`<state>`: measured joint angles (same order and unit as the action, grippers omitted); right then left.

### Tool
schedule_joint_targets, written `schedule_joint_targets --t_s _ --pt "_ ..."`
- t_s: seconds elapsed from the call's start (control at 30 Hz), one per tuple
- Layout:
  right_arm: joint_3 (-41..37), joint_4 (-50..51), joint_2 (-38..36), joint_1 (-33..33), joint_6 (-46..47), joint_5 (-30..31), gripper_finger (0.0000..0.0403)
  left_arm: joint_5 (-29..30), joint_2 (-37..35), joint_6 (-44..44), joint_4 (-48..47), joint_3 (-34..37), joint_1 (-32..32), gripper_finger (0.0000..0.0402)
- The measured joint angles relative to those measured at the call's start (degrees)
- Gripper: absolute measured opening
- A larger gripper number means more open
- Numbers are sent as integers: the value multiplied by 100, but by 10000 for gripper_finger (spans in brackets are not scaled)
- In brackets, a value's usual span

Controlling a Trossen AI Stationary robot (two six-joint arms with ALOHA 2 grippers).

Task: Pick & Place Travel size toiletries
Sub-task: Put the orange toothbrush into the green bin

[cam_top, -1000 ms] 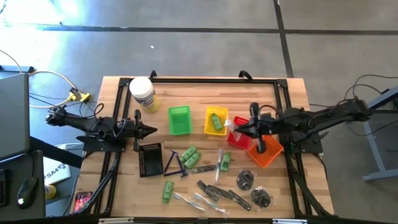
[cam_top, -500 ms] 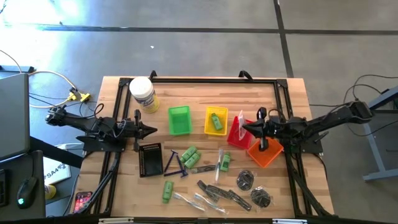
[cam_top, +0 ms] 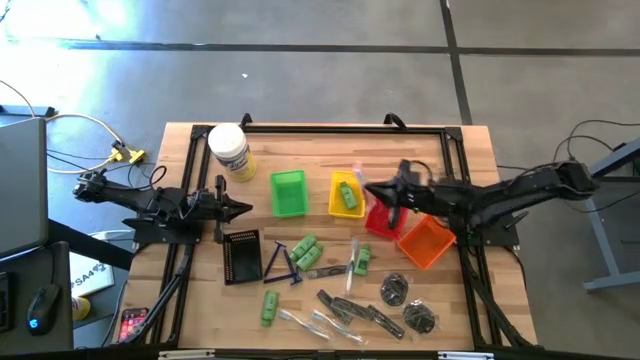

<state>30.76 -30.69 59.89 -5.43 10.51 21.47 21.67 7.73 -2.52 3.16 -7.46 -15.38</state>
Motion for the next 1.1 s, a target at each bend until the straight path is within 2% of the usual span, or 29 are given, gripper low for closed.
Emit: schedule_joint_targets --t_s 0.2,0.47,0.6,0.7,0.9,1.1 --pt "1828 1541 1467 531 360 -597 3 0 0 133 15 0 -2 0" --pt "3781 2336 3273 1089 1287 -1454 3 0 0 154 16 0 0 0" --pt "4303 2351 4071 1331 1704 -2132 3 0 0 155 17 0 0 0" --pt "4605 2335 4641 1489 1970 -2411 3 0 0 155 15 0 0 0" --pt "5119 2227 5530 1706 2322 -2612 3 0 0 157 11 0 0 0" --pt "5296 2233 5928 1825 2539 -2747 3 0 0 155 12 0 -1 0"
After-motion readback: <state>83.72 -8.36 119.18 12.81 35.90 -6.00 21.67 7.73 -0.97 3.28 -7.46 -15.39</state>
